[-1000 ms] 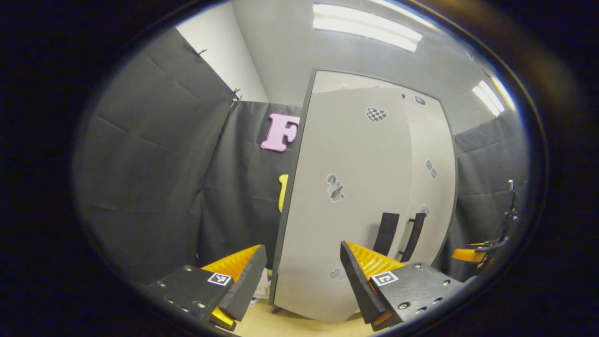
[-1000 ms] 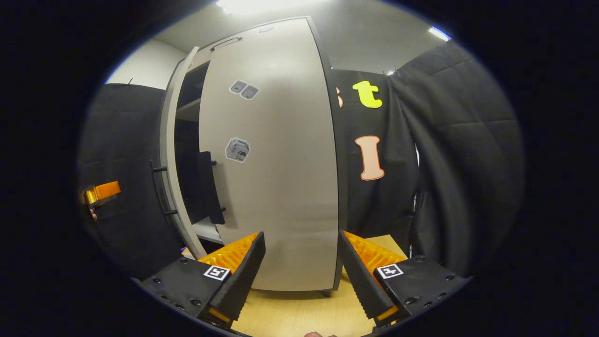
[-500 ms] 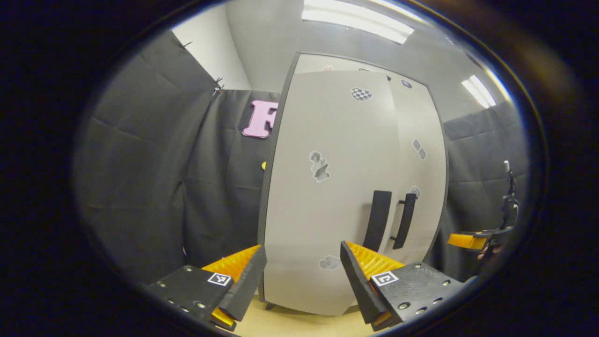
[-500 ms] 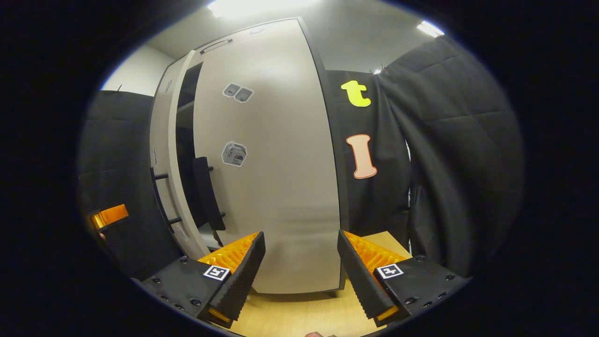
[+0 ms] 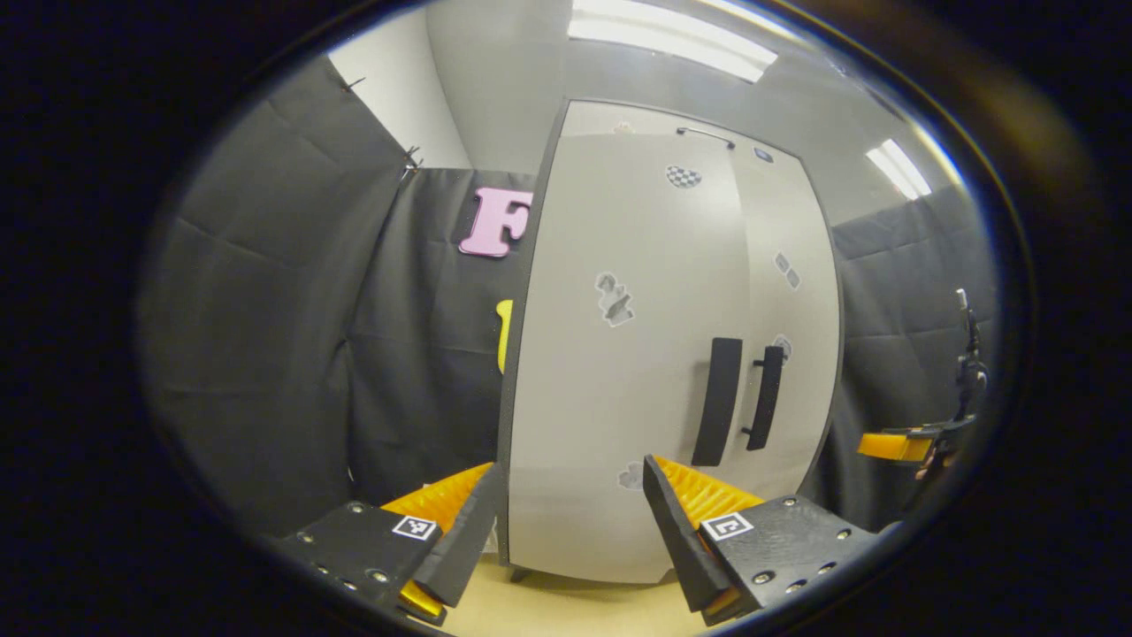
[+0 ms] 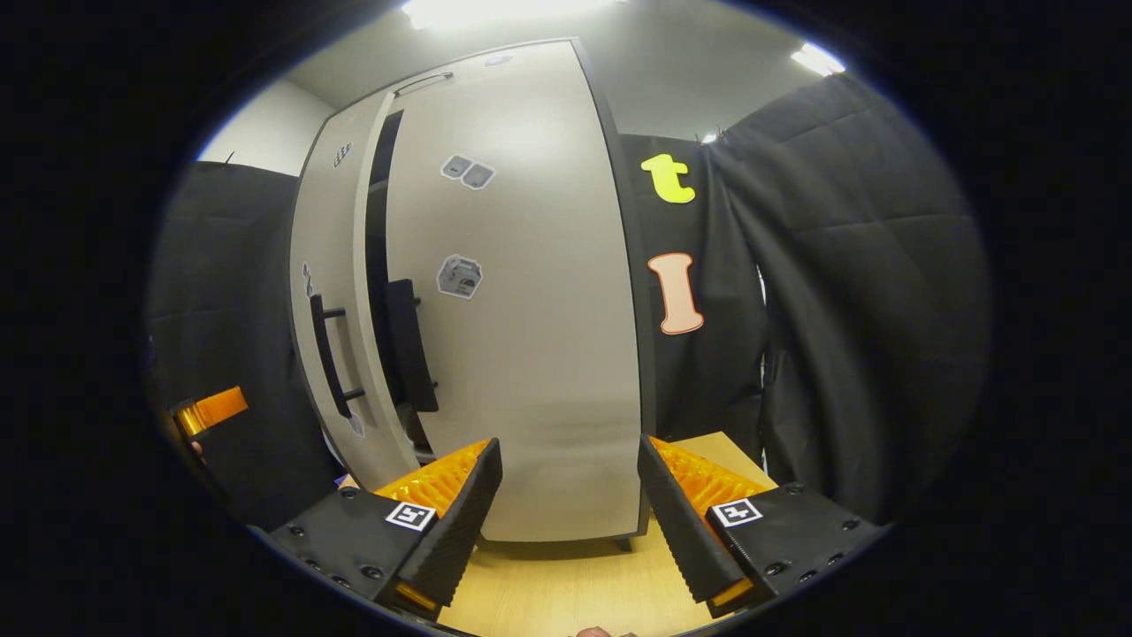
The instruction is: Grab one shoe with the right hand and put it into the shoe cabinet, grab the other shoe with the left hand and put it into the shoe cabinet; then close the right door with the right hand and the left door with the left hand.
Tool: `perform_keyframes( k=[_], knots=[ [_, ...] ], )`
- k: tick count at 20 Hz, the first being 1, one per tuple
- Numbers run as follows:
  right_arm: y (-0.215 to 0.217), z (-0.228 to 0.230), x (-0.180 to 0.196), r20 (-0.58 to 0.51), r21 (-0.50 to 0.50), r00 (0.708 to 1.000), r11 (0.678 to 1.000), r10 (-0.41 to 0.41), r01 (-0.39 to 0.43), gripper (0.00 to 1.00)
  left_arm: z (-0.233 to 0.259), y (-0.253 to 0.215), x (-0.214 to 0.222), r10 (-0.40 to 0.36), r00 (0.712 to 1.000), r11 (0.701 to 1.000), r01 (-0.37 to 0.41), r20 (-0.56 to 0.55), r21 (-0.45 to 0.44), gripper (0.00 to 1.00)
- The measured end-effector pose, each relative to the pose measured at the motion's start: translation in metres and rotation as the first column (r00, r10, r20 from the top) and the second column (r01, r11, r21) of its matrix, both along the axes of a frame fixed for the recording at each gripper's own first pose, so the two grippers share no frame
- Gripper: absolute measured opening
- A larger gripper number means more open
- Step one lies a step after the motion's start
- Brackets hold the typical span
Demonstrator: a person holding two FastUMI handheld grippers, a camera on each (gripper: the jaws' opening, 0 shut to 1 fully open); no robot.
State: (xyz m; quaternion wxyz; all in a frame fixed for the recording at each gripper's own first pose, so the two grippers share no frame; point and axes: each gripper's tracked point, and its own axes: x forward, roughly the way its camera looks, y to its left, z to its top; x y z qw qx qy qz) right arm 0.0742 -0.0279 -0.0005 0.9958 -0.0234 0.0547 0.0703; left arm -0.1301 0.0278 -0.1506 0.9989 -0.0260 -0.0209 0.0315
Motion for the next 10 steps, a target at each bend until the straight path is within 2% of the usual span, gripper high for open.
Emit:
perform_keyframes(
  k=[3,6,7,9,10],
  knots=[
    [-0.004,-0.005,-0.008,-0.029,-0.002,1.0,1.0,-0.003,0.003,0.98,0.004,0.011,-0.011,0.037,0.999,0.999,-0.036,0.018,-0.029,0.95],
    [-0.011,-0.001,-0.012,-0.014,-0.006,1.0,1.0,-0.021,0.021,0.98,0.0,0.015,-0.011,0.037,0.999,0.999,-0.037,0.003,-0.013,0.88],
    [-0.013,-0.001,-0.013,-0.013,-0.004,0.999,1.0,-0.029,0.029,0.98,-0.003,0.017,-0.013,0.041,0.999,0.999,-0.041,-0.009,0.002,0.88],
    [-0.012,-0.001,-0.014,-0.014,0.013,0.999,0.999,-0.034,0.034,0.98,-0.003,0.019,-0.017,0.053,0.998,0.998,-0.053,-0.018,0.016,0.95],
    [-0.013,0.0,-0.016,-0.012,0.021,0.999,0.999,-0.035,0.035,0.98,0.0,0.018,-0.018,0.054,0.998,0.998,-0.054,-0.013,0.017,0.92]
  ],
)
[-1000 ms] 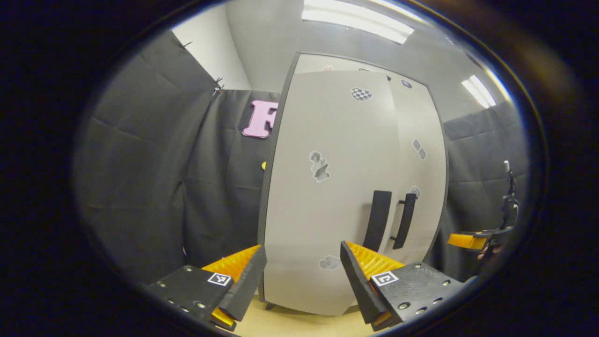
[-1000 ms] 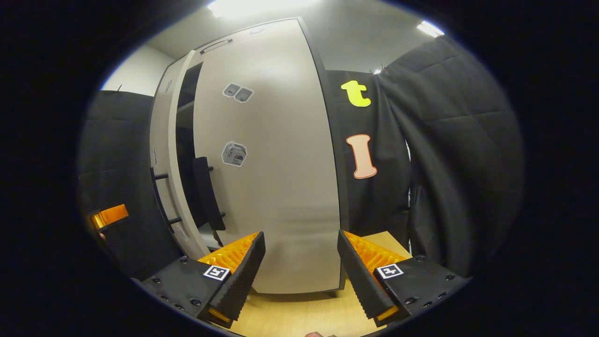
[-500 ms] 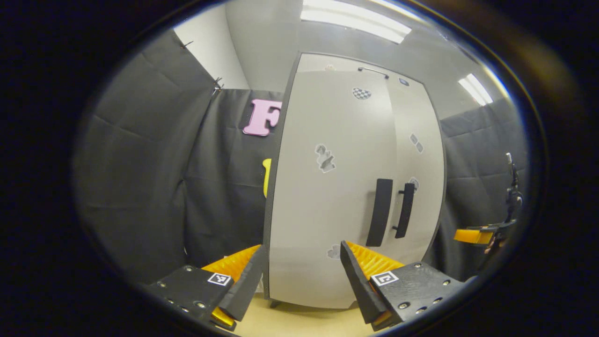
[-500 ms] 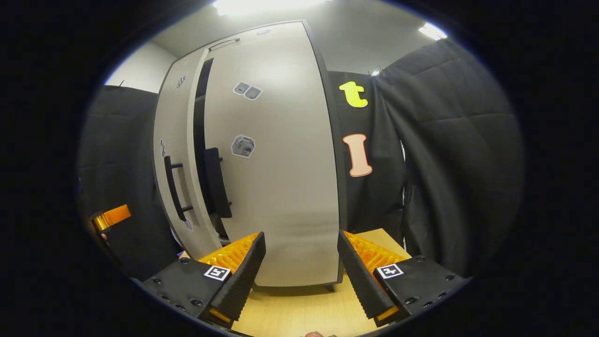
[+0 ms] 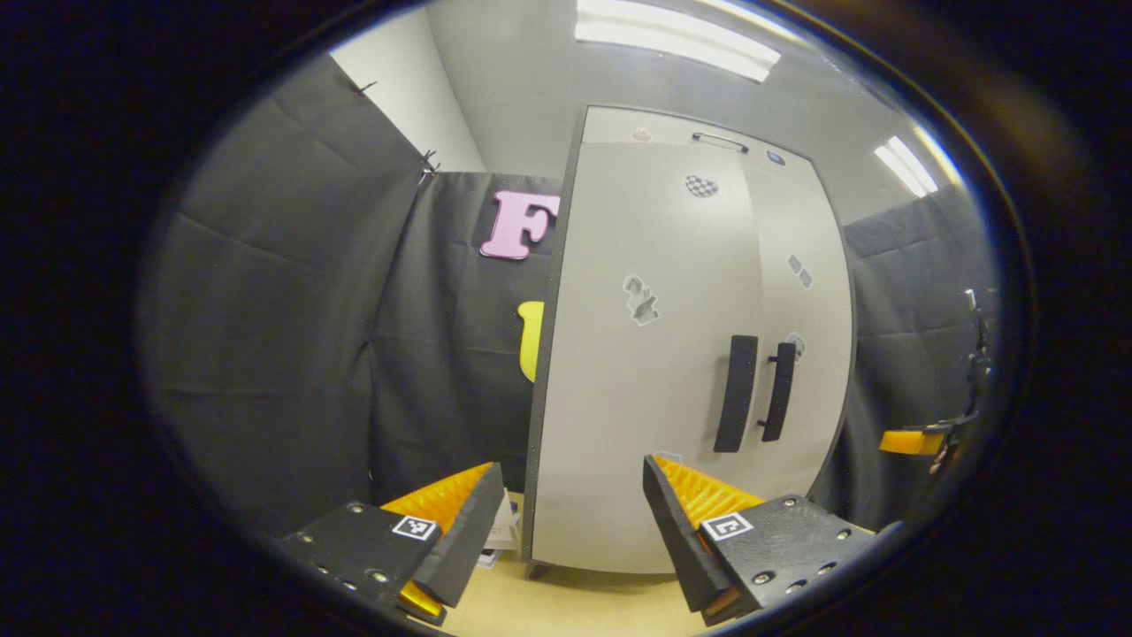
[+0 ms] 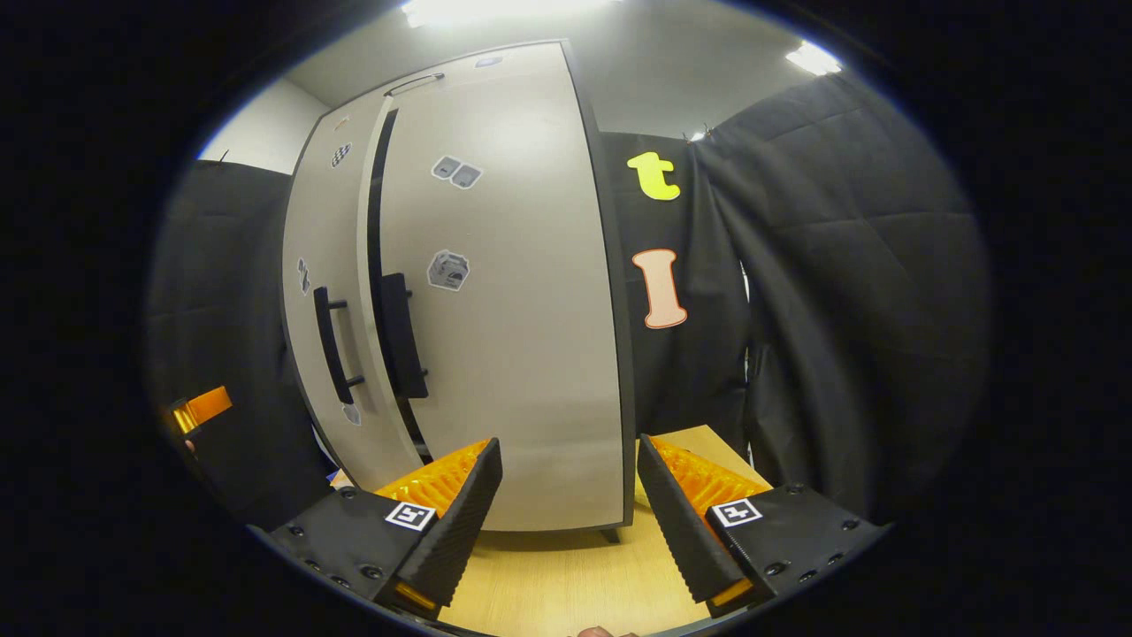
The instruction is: Grab one shoe with the right hand and put it into the shoe cabinet, grab the other shoe with the left hand and put it into the shoe cabinet; then close the right door with the right hand and the left door with the left hand.
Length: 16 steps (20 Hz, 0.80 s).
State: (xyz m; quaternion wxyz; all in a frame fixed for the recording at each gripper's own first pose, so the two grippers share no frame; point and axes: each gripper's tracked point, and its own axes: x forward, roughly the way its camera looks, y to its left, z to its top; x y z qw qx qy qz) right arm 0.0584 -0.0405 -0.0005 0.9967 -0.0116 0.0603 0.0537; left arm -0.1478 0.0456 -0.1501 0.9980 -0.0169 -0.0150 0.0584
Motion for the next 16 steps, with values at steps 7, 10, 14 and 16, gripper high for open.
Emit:
perform_keyframes(
  k=[7,10,14,16],
  knots=[
    [-0.002,-0.004,-0.004,-0.005,-0.016,1.0,1.0,-0.004,0.004,0.98,-0.006,-0.006,0.0,-0.007,1.0,1.0,0.007,-0.015,0.024,0.95],
    [-0.007,-0.003,-0.006,-0.004,-0.029,1.0,1.0,-0.012,0.012,0.98,-0.012,-0.012,0.004,-0.017,1.0,1.0,0.017,-0.024,0.01,0.92],
    [-0.015,-0.002,-0.006,-0.003,-0.013,1.0,1.0,-0.029,0.029,0.98,-0.01,-0.019,0.005,-0.039,0.999,0.999,0.039,-0.022,0.008,0.95],
    [-0.018,-0.002,-0.006,-0.009,-0.002,0.999,0.999,-0.038,0.038,0.98,-0.011,-0.017,0.004,-0.03,0.999,0.999,0.03,-0.03,0.03,0.92]
  ],
)
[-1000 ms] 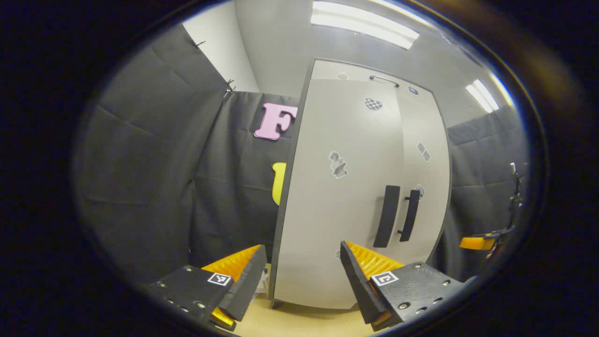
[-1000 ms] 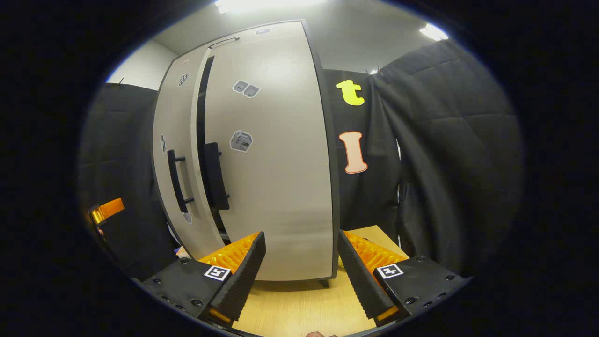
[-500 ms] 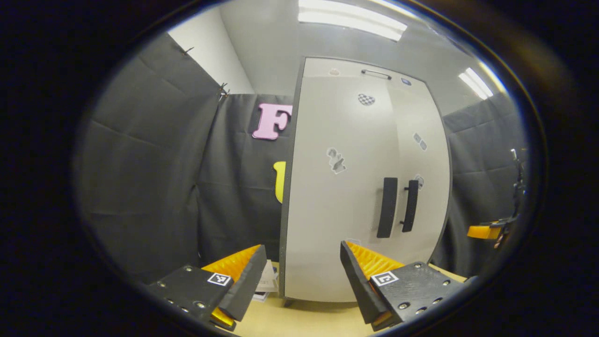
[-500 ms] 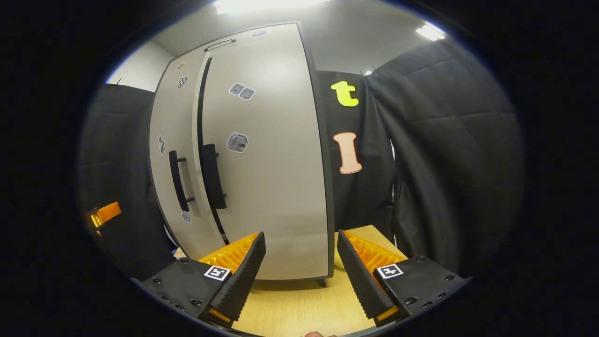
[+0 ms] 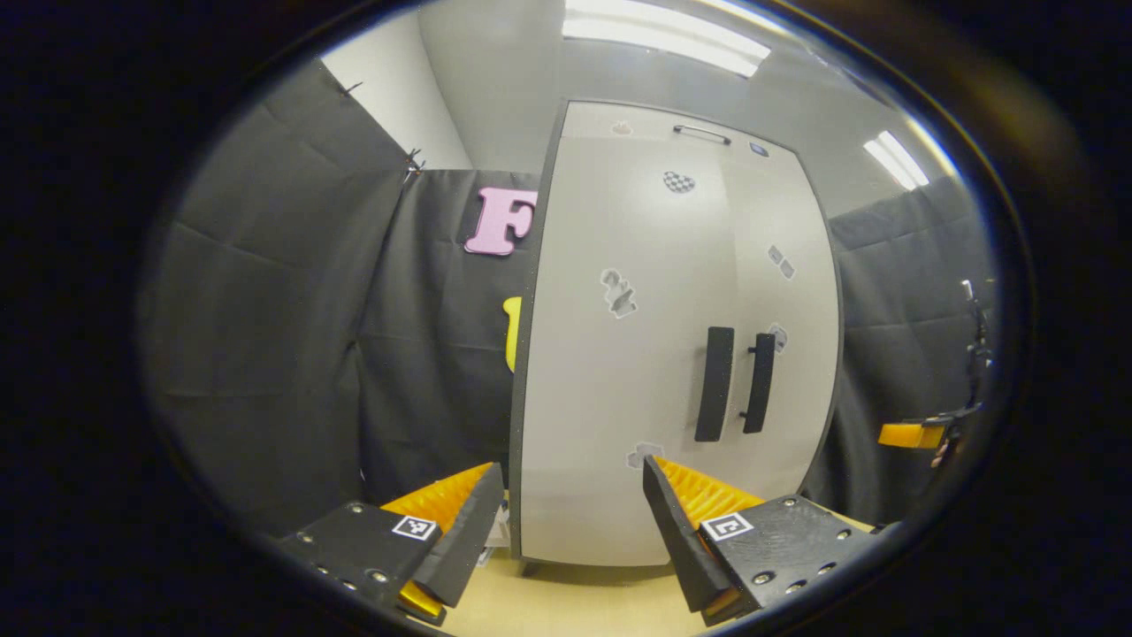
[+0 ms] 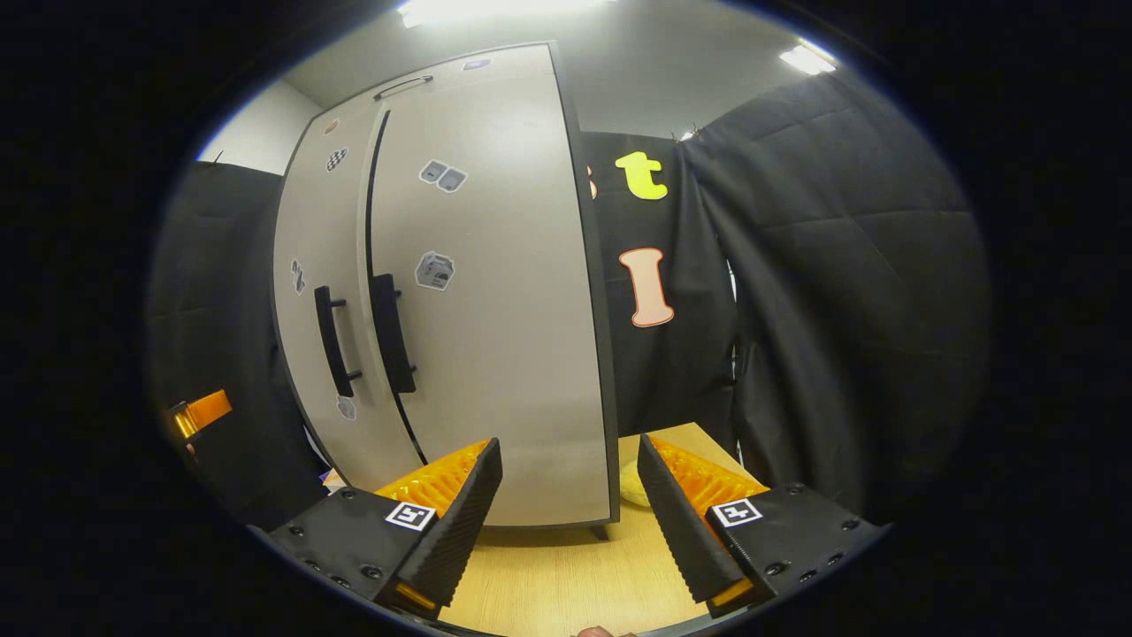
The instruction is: Grab one shoe with the right hand and put it into the shoe cabinet, grab the other shoe with the left hand and put it into the shoe cabinet; then close the right door with the right hand and the left door with the left hand.
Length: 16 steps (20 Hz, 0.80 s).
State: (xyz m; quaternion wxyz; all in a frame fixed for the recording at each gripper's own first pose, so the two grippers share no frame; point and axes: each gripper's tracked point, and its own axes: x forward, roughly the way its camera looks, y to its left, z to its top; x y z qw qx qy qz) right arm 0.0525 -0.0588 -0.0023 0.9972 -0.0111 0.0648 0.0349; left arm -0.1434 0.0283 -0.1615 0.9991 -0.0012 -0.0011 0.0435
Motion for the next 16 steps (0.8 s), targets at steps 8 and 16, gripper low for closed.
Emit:
perform_keyframes(
  k=[8,16],
  knots=[
    [0.005,-0.004,0.003,-0.051,-0.059,0.998,0.998,0.03,-0.033,0.97,-0.041,-0.007,0.008,0.015,0.999,1.0,-0.017,-0.051,-0.027,0.92],
    [0.012,-0.009,0.016,-0.103,-0.074,0.992,0.994,0.076,-0.084,0.98,-0.057,-0.017,0.013,0.034,0.995,0.999,-0.031,-0.091,0.028,0.95]
  ],
)
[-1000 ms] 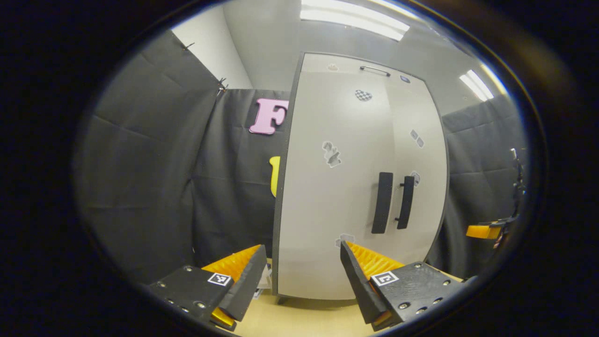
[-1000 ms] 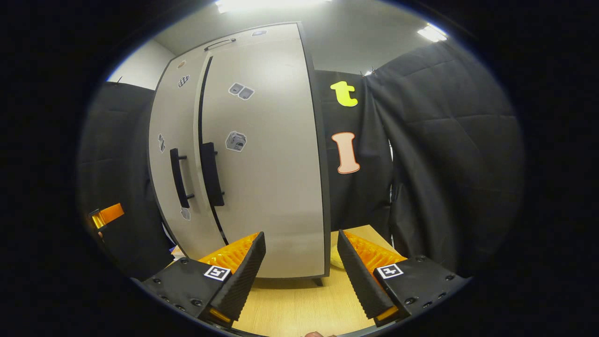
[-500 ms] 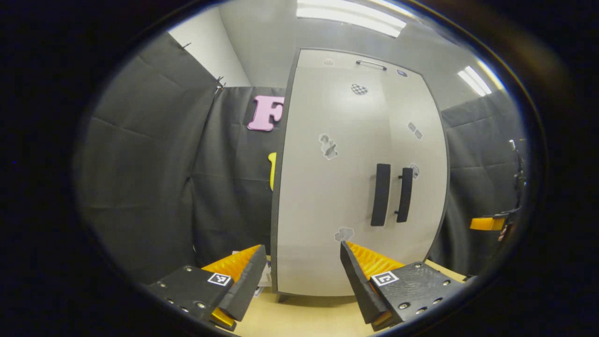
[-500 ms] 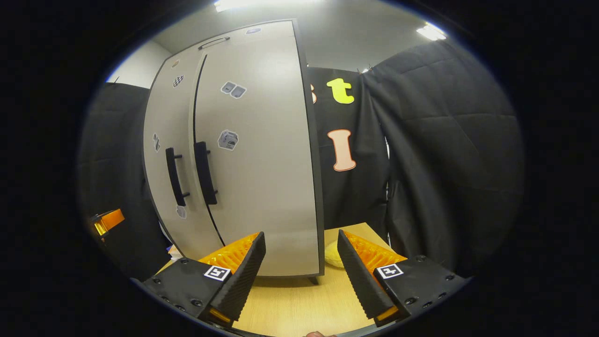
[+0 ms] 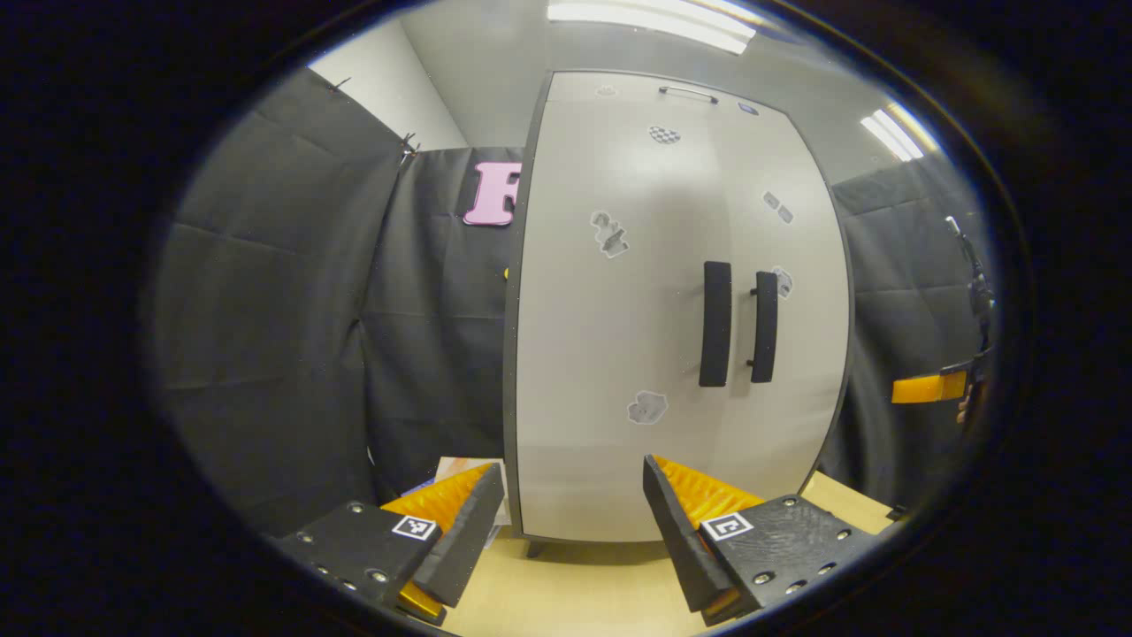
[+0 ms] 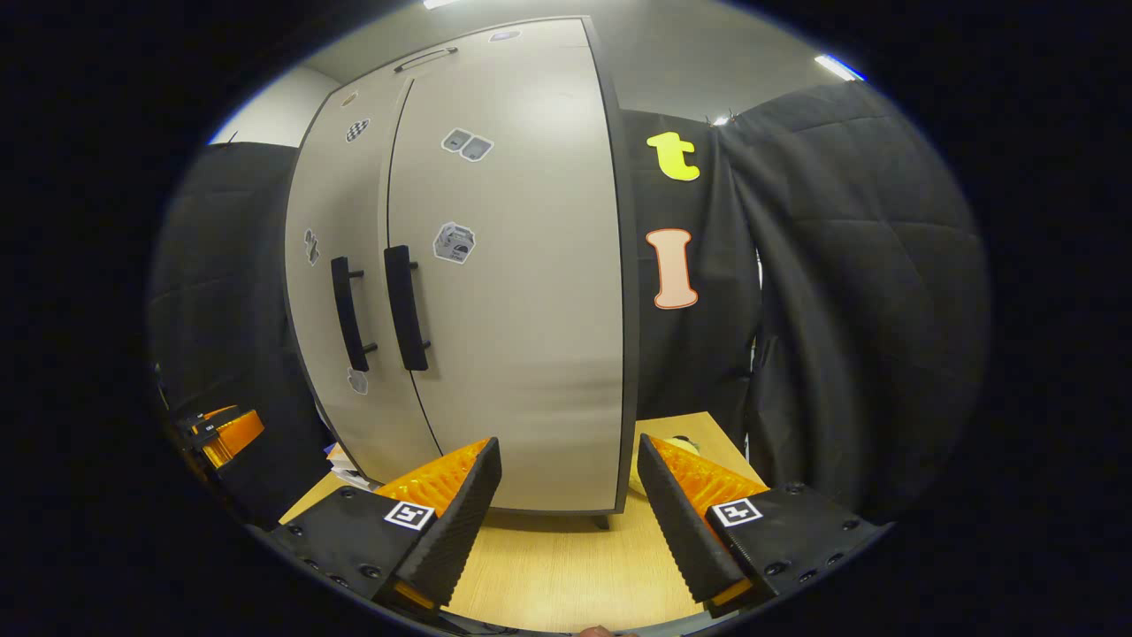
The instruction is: Grab one shoe with the right hand and put it into the shoe cabinet, grab the other shoe with the left hand and put it into the shoe cabinet; then close the right door with the right hand and the left door with the left hand.
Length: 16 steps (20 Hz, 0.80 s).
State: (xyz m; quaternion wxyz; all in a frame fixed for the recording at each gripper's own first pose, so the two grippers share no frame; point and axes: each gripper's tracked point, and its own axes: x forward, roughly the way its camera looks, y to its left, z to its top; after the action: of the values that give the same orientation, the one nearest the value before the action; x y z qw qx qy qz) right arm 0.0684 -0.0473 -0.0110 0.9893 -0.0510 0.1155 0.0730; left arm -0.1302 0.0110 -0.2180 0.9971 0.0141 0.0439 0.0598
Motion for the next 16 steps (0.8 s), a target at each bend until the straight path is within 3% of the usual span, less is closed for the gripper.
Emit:
perform_keyframes(
  k=[5,9,10,12,13,16],
  knots=[
    [-0.014,-0.004,0.01,-0.02,0.061,0.998,0.996,0.062,-0.06,0.98,0.02,-0.031,0.005,0.033,0.999,0.999,-0.032,-0.009,0.028,0.92],
    [-0.048,-0.003,0.022,-0.032,0.1,0.993,0.989,0.114,-0.111,0.98,0.044,-0.083,0.009,0.084,0.996,0.993,-0.085,0.013,0.082,0.95],
    [-0.055,-0.002,0.024,-0.026,0.125,0.99,0.983,0.135,-0.131,0.93,0.041,-0.099,0.016,0.092,0.996,0.994,-0.093,0.016,0.063,0.95],
    [-0.073,-0.009,0.029,-0.031,0.164,0.987,0.975,0.159,-0.152,0.93,0.016,-0.127,0.028,0.14,0.989,0.99,-0.14,-0.05,0.013,0.92],
    [-0.083,-0.015,0.03,-0.046,0.185,0.983,0.969,0.176,-0.164,0.98,0.01,-0.138,0.031,0.166,0.985,0.986,-0.166,-0.054,0.008,0.95],
    [-0.11,-0.032,0.035,-0.093,0.225,0.967,0.951,0.238,-0.213,0.98,-0.002,-0.178,0.04,0.193,0.979,0.981,-0.193,-0.059,0.005,0.95]
  ],
)
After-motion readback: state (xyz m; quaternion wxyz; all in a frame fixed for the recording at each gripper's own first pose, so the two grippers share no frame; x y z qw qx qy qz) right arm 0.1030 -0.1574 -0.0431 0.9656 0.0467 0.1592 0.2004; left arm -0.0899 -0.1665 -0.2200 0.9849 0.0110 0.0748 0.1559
